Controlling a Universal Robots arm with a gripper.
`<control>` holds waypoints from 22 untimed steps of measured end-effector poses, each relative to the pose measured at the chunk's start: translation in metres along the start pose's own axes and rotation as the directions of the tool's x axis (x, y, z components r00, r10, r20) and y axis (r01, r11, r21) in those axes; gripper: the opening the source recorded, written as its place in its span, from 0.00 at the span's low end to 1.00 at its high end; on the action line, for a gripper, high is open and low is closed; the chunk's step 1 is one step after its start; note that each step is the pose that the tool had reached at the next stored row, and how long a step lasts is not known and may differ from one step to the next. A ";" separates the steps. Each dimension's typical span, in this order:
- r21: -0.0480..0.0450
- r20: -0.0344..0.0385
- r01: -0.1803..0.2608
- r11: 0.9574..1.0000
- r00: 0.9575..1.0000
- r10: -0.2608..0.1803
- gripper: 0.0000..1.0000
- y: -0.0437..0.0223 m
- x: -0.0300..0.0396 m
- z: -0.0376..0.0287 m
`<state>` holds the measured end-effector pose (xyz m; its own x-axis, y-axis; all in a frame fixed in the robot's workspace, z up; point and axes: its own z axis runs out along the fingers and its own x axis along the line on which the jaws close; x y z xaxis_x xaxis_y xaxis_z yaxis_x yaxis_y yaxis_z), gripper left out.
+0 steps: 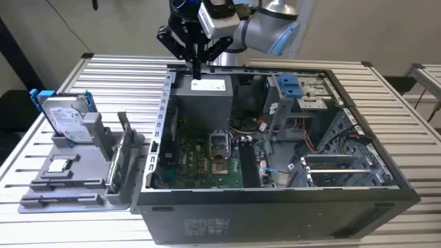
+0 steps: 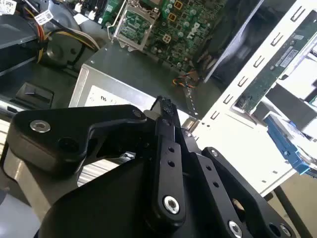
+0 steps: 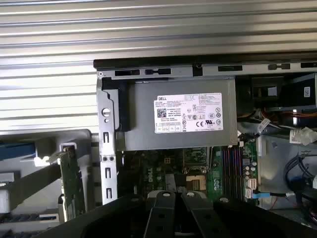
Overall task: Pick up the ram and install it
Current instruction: 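Reach for the ram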
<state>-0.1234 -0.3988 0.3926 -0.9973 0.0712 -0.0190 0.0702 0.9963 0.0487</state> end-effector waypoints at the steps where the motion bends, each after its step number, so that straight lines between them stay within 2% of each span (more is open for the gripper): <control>1: 0.000 0.000 0.000 1.000 1.000 0.000 0.11 0.0000 0.0000 0.0000; 14: 0.000 0.000 0.000 1.000 1.000 0.000 0.11 -0.0002 0.0019 0.0000; 16: 0.000 0.000 0.000 1.000 1.000 0.000 0.11 -0.0004 0.0056 -0.0002; 19: 0.000 0.000 0.000 1.000 1.000 0.000 0.11 -0.0012 0.0164 -0.0003; 22: 0.000 0.000 0.000 1.000 1.000 0.000 0.11 -0.0010 0.0216 -0.0004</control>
<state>-0.1450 -0.3983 0.3925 -0.9973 0.0709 -0.0190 0.0699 0.9964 0.0488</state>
